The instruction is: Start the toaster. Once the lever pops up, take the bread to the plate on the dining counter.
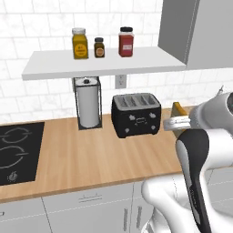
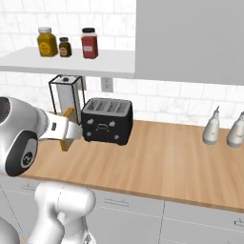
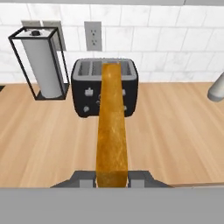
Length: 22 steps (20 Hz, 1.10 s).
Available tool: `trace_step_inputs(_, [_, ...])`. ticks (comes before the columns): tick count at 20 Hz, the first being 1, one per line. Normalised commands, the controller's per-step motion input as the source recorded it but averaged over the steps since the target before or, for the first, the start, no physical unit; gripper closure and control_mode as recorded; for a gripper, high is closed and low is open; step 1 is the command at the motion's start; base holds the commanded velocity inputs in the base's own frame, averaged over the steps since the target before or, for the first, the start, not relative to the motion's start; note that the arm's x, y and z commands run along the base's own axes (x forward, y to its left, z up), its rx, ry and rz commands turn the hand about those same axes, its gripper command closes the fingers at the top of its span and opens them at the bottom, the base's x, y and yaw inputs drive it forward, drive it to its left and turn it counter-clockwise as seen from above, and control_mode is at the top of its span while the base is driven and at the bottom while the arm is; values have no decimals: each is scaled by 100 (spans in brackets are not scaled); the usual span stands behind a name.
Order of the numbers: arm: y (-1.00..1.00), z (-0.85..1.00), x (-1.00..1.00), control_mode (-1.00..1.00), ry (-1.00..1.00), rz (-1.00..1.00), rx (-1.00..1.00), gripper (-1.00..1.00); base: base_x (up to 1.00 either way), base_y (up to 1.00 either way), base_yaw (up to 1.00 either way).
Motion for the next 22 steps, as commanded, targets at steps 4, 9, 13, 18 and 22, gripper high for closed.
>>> trace_step_inputs(4, [0,0,0,100,0,0,0,100,-88,-2,7])
trace_step_inputs(9, [0,0,0,100,0,0,0,100,-71,0,44])
trace_step_inputs(13, [0,0,0,100,0,0,0,100,-36,6,84])
trace_step_inputs(18, [0,0,0,100,0,0,0,100,-19,8,99])
trace_step_inputs(22, [0,0,0,100,0,0,0,100,-5,9,100])
